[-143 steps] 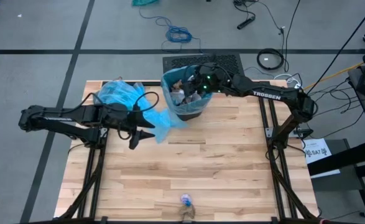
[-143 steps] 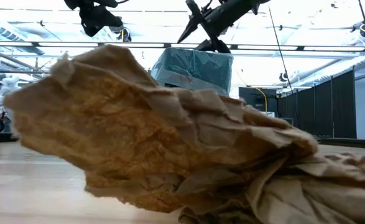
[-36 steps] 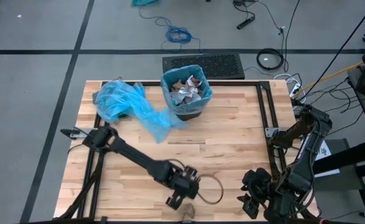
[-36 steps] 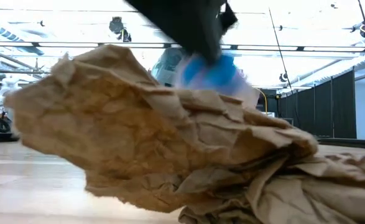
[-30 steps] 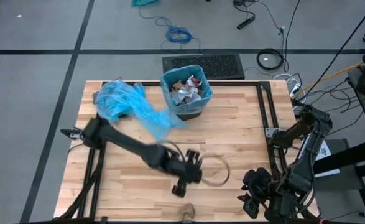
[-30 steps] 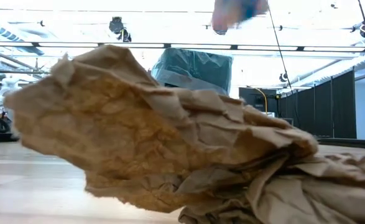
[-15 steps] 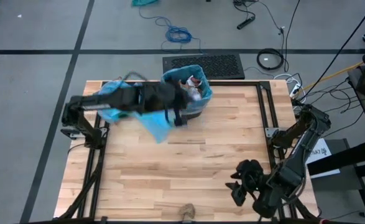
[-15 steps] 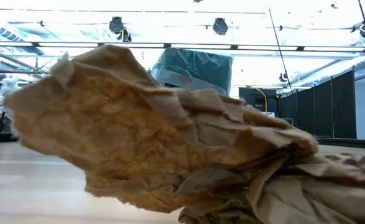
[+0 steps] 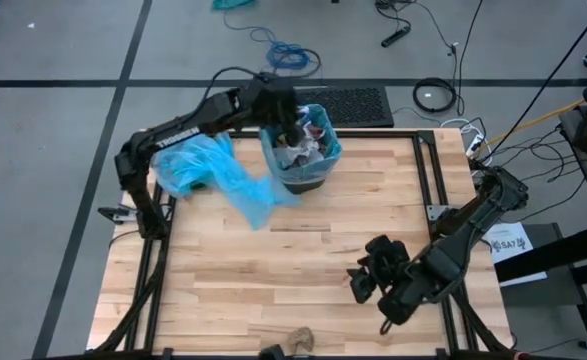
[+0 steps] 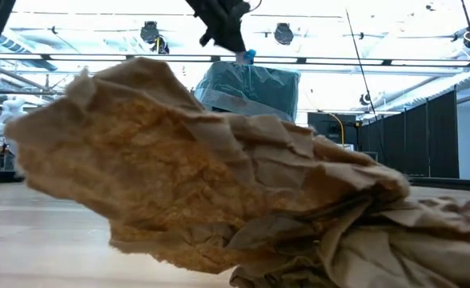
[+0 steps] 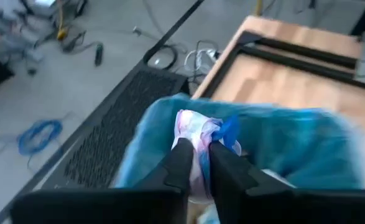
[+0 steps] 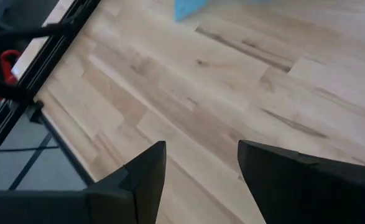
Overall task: Place trash/remove bag and relplace
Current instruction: Put the pink crumpled plastic bag into the trash bin, then put the brown paper into the trash bin
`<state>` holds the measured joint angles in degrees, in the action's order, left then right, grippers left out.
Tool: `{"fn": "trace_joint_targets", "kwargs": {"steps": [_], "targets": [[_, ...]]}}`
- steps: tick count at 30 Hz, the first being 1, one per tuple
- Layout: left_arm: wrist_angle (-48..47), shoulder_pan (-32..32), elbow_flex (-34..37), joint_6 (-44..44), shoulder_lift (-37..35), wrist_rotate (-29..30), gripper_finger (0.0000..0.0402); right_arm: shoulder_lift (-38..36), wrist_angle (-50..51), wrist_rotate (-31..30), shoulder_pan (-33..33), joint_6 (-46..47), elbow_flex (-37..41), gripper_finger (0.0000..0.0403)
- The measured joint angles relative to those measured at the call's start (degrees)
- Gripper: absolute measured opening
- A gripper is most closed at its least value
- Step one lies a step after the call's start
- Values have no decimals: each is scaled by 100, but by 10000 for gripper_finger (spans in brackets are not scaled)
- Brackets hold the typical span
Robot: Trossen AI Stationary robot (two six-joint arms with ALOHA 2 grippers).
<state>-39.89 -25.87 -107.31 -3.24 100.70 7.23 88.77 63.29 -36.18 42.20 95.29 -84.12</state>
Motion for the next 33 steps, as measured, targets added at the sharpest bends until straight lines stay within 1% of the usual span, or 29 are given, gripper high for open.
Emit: {"fn": "trace_joint_targets", "kwargs": {"steps": [5, 10, 12, 15, 19, 22, 24, 26, 28, 30, 33], "targets": [[-114, -266, 7, 63, 79, -411, 124, -2, 4, -2, -210, -38, 0, 192], [-73, -266, 4, 133, 80, -447, 189, -2, 4, -3, -356, -192, 0, 192], [-75, -240, 4, 134, 79, -445, 203, -2, 4, -2, -402, -293, 0, 192], [-232, -142, 4, 202, 79, -439, 213, -2, 0, -3, -433, -440, 0, 192], [-1128, 101, 4, 1166, -43, -442, 214, -2, 1, -2, -440, -706, 0, 192], [-1724, 451, 4, 1176, -291, -368, 214, -2, -4, -2, -440, -948, 0, 192], [-1970, 871, 4, 1197, -527, -170, 214, -2, -67, -2, -440, -1064, 0, 192], [-2131, 1344, 4, 1245, -782, 38, 214, -2, -345, 2, -440, -1438, 0, 192], [-1996, 1876, 4, 1322, -1035, 243, 215, -2, -693, 2, -440, -1967, 0, 192], [-1651, 2433, 52, 1420, -1242, 358, 215, 32, -1121, -2, -440, -2510, -2, 192], [-1419, 3200, 223, 1490, -1501, 401, 215, 132, -1681, 27, -440, -3268, -2, 192]]}}
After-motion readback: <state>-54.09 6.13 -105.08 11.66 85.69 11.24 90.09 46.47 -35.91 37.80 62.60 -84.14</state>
